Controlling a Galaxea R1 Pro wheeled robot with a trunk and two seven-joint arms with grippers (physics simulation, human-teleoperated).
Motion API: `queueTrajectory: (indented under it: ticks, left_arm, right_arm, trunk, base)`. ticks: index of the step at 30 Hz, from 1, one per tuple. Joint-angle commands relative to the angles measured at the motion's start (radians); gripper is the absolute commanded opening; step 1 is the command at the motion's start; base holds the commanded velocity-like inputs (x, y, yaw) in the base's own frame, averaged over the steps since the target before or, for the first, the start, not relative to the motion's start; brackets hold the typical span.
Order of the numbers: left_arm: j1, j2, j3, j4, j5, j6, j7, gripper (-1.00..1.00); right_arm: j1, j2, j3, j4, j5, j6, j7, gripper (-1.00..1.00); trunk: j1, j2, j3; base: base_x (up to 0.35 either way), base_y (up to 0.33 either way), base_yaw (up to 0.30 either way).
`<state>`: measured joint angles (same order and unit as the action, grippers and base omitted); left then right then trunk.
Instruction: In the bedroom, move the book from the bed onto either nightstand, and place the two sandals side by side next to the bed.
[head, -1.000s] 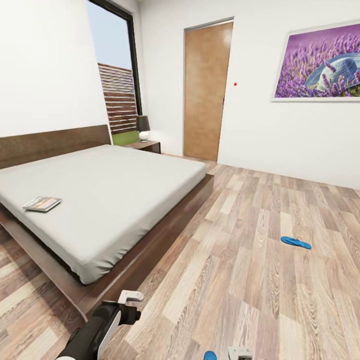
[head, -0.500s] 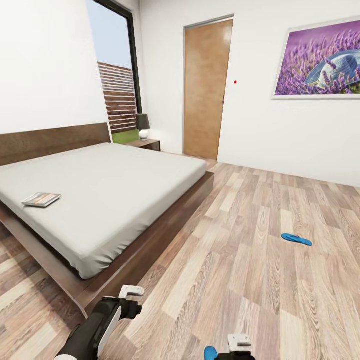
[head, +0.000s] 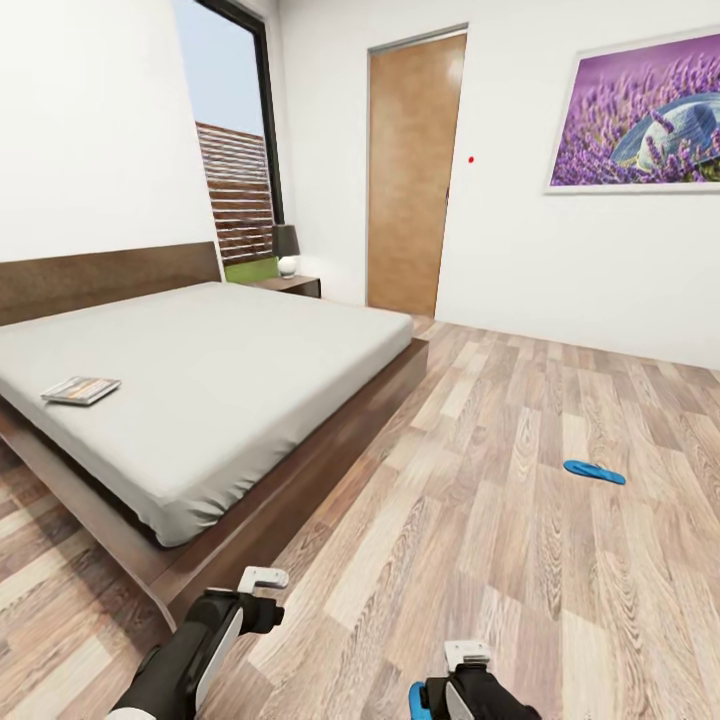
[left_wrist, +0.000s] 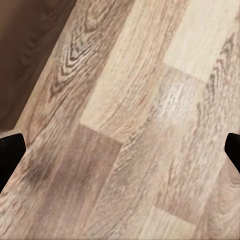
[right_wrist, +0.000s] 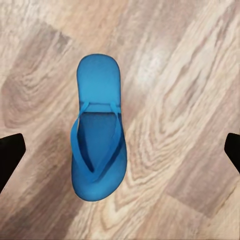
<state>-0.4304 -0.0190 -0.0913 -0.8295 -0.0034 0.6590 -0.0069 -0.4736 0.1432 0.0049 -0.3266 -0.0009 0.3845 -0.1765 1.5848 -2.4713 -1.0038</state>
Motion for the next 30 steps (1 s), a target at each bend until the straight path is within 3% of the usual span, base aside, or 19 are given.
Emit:
queueTrajectory:
  ticks: [1, 4, 30]
  left_arm:
    - [0.0, 0.0, -0.001, -0.006, 0.0, 0.008, -0.001, 1.0]
    - [0.0, 0.0, -0.001, -0.013, 0.0, 0.012, -0.002, 1.0]
    - [0.0, -0.001, -0.002, -0.036, 0.002, 0.022, -0.004, 1.0]
  right_arm:
    - [-0.001, 0.004, 0.001, -0.002, 0.0, 0.008, -0.004, 1.0]
    - [-0.003, 0.009, 0.001, -0.003, 0.0, 0.011, -0.004, 1.0]
    - [-0.038, 0.019, 0.003, -0.003, 0.0, 0.021, -0.006, 1.0]
  trunk:
    - [0.004, -0.008, -0.004]
    - [0.015, -0.029, -0.014]
    - [0.027, -0.035, -0.114]
  base:
    - [0.0, 0.0, 0.0]
    - [0.0, 0.0, 0.0]
    - [0.0, 0.0, 0.0]
